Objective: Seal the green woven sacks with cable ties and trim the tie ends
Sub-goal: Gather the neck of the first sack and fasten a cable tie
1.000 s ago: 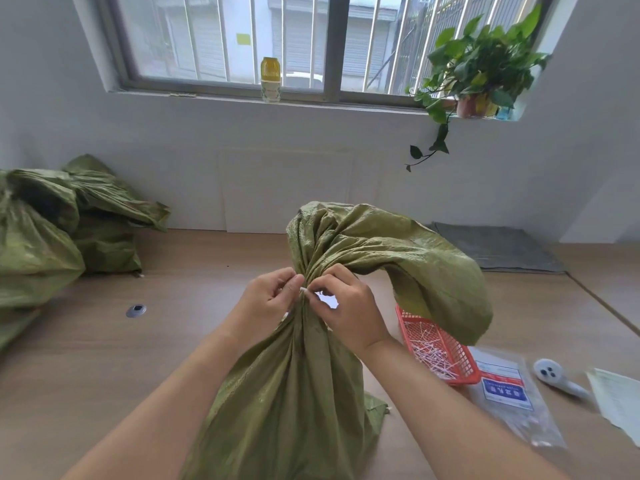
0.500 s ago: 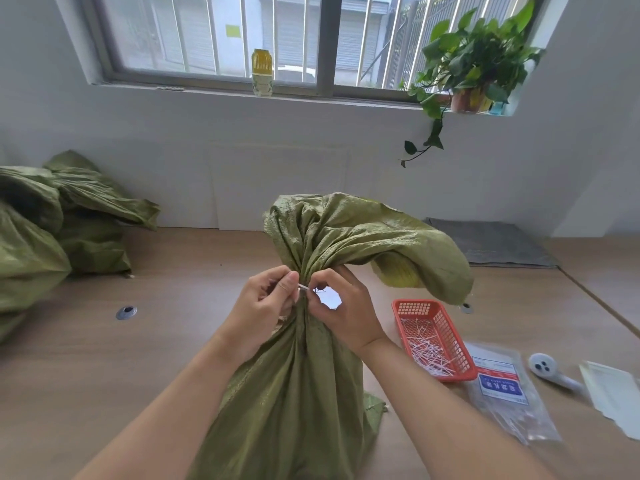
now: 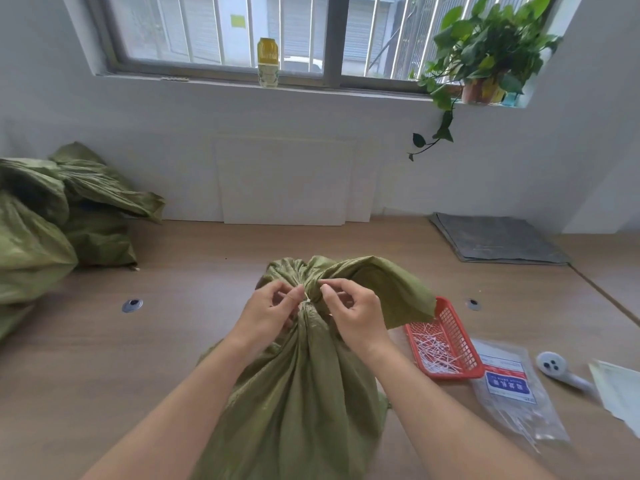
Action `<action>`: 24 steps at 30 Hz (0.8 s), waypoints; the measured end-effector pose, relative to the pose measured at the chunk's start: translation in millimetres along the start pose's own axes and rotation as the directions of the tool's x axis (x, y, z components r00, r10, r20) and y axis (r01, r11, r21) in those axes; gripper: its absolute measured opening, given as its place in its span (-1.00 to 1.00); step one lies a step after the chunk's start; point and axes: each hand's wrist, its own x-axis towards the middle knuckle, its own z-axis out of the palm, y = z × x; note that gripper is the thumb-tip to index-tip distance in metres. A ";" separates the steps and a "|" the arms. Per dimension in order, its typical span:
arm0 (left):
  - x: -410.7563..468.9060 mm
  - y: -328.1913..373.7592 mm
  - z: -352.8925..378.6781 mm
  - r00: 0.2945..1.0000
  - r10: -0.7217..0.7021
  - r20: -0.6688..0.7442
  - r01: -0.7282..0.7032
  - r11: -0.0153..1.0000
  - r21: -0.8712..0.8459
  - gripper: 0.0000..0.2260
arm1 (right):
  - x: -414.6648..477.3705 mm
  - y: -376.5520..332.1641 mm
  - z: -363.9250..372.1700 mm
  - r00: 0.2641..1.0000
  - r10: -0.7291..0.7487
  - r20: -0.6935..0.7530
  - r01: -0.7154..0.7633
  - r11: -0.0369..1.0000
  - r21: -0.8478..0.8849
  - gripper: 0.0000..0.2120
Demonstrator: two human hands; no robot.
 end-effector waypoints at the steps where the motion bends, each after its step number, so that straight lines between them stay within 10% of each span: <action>1: 0.8 -0.6 0.2 1.000 -0.009 -0.020 0.009 1.000 0.017 -0.69 | 0.5 -3.3 0.7 0.999 0.034 -0.001 -0.034 0.999 0.017 -0.86; 5: 0.5 0.5 -0.8 0.995 -0.031 -0.099 0.028 0.999 -0.026 -0.70 | 2.7 -10.5 6.4 0.986 0.167 -0.002 -0.166 0.980 0.109 -0.58; 24: -25.5 39.3 24.0 1.000 -0.007 0.011 0.009 0.988 -0.152 -0.69 | -30.2 -37.9 -8.0 0.908 0.414 -0.056 -0.384 0.880 0.280 -0.43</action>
